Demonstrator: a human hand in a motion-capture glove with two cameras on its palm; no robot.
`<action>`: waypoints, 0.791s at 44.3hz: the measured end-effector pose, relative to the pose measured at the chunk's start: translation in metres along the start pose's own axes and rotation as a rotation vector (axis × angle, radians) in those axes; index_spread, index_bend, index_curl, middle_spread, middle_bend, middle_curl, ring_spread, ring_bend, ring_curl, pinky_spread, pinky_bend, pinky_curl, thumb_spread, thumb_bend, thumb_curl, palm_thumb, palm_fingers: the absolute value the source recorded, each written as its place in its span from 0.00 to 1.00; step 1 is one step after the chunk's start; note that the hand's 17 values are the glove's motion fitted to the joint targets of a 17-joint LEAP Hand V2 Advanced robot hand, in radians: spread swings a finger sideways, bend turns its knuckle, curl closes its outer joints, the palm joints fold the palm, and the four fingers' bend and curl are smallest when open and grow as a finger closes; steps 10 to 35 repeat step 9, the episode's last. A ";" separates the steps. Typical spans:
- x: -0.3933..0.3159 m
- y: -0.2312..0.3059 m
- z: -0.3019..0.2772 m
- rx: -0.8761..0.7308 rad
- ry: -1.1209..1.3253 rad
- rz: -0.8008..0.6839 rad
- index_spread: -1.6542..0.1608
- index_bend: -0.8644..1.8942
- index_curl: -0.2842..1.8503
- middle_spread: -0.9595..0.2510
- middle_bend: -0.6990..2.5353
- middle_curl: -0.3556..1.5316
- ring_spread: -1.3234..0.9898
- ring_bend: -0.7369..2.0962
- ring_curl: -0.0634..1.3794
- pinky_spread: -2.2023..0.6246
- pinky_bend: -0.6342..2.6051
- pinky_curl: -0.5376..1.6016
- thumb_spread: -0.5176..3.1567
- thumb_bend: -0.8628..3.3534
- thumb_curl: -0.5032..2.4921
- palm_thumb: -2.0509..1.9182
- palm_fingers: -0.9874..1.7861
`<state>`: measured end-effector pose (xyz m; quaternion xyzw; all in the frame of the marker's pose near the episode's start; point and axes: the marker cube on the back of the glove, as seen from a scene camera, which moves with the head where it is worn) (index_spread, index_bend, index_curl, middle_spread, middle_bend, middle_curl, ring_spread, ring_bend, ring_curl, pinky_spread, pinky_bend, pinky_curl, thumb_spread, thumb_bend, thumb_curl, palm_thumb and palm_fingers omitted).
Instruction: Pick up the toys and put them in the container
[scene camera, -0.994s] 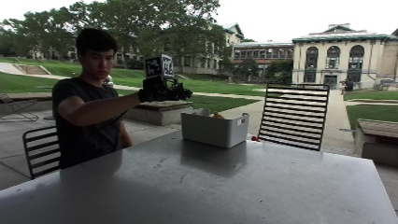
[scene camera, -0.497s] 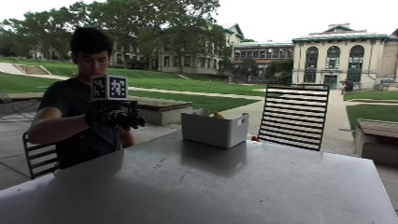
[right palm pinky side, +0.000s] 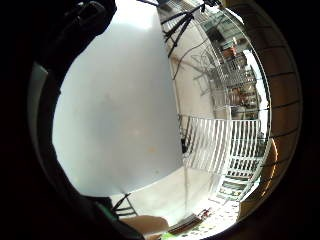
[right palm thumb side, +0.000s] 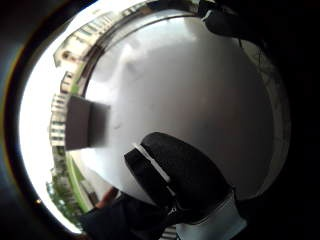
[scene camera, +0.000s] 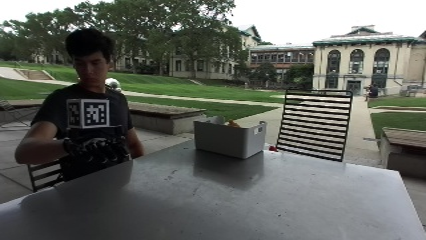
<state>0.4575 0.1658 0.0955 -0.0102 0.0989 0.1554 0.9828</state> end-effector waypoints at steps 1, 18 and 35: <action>0.001 0.000 0.002 -0.004 -0.005 0.001 0.72 0.38 0.36 0.74 0.31 0.44 0.51 0.49 0.20 0.76 0.44 0.39 0.44 0.19 0.21 0.49 0.38; 0.002 -0.001 0.009 0.009 -0.014 0.011 0.71 0.38 0.36 0.74 0.31 0.43 0.51 0.48 0.20 0.76 0.43 0.39 0.45 0.19 0.21 0.49 0.38; 0.002 -0.001 0.009 0.009 -0.014 0.011 0.71 0.38 0.36 0.74 0.31 0.43 0.51 0.48 0.20 0.76 0.43 0.39 0.45 0.19 0.21 0.49 0.38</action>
